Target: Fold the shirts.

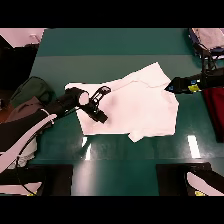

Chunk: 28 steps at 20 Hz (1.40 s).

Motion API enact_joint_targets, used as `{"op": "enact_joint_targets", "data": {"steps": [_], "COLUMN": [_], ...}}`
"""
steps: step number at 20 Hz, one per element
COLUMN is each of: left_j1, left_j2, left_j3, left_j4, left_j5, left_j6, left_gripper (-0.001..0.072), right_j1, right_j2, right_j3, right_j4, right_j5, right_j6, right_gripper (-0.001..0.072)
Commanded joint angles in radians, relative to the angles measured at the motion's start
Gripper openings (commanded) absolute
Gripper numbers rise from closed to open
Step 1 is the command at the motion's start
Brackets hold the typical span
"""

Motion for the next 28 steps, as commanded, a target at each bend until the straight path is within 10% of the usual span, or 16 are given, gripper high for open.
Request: {"op": "enact_joint_targets", "data": {"steps": [1,11,19,28], "left_j1": [0.000,0.025,0.385,0.410], "left_j2": [0.002,0.292,0.392,0.392], "left_j3": [-0.001,0.017,-0.010,-0.010], "left_j4": [-0.007,0.309,0.196,0.153], "left_j5": [0.012,-0.171,-0.237,-0.229], "left_j6": [0.001,-0.080,-0.103,-0.103], "left_gripper": [0.0022,0.0021,0.0021,0.0022], "right_j1": [0.000,-0.026,-0.405,-0.486], "right_j2": [0.001,0.024,0.197,0.206], "right_j3": [0.000,-0.064,-0.561,-0.770], "right_j4": [0.000,-0.088,-0.070,0.143], "right_j5": [0.003,0.166,0.131,-0.079], "right_j6": [0.000,0.001,-0.002,-0.084], "right_gripper": [0.0450,0.0450,0.0450,0.0445]}}
